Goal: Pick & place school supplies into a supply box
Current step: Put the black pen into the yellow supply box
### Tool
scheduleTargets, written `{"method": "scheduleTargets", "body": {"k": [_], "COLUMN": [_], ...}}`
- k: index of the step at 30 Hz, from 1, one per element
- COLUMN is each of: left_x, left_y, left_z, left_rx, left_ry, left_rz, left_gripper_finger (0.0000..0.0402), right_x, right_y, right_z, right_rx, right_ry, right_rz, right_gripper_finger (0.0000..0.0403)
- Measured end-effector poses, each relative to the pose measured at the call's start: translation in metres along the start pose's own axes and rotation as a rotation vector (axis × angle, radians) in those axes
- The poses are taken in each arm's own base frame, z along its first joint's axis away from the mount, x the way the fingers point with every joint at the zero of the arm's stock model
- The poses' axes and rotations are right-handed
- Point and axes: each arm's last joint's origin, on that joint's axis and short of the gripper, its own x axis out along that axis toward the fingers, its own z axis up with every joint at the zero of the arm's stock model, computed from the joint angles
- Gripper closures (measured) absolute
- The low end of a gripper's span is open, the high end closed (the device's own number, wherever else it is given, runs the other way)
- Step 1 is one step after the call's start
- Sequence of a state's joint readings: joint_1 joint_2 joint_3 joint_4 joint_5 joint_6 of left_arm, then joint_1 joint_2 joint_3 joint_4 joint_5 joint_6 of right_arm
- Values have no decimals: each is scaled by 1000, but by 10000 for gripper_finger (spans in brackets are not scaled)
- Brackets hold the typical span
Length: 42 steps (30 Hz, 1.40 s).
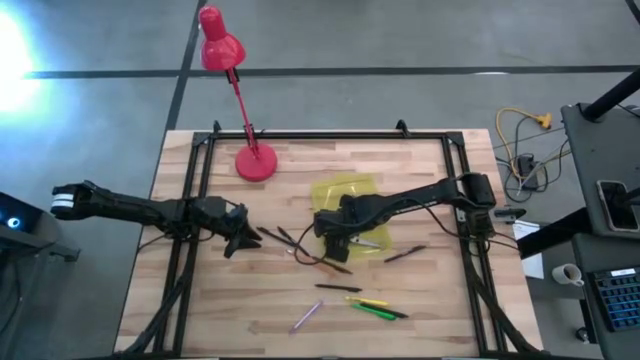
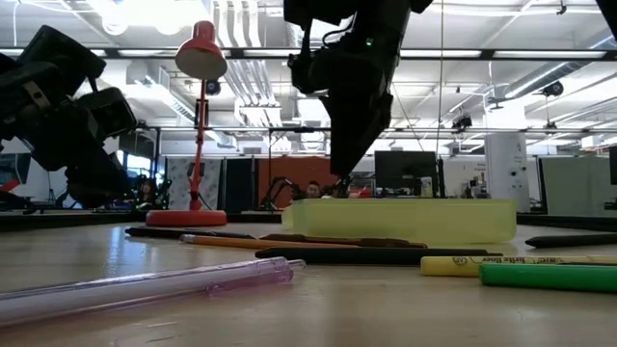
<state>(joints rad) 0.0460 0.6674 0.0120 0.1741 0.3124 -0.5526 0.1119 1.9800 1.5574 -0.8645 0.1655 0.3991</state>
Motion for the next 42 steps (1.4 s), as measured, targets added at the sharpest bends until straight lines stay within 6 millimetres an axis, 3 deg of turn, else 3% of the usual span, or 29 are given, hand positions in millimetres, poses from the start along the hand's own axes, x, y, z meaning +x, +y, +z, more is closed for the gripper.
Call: {"method": "scheduleTargets", "body": {"k": [4, 14, 23, 28, 42], "left_x": [0, -2, -1, 14, 70], "left_y": [0, -13, -24, -29, -9], "left_z": [1, 25, 48, 69, 70], "left_rx": [-101, 17, 395, 593, 667], "left_ry": [-7, -190, 125, 214, 511], "left_rz": [4, 3, 234, 273, 287], "left_gripper_finger": [274, 274, 274, 274, 274], "right_x": [-13, -39, -42, -44, -52], "right_y": [2, -1, -5, 1, 27], "right_z": [1, 5, -9, -19, -48], "right_rx": [-3, 10, -17, -25, -11], "right_ry": [-66, -149, -26, 30, 68], "right_rz": [-59, -76, -127, -160, -271], "right_gripper_finger": [201, 200, 200, 200, 199]}}
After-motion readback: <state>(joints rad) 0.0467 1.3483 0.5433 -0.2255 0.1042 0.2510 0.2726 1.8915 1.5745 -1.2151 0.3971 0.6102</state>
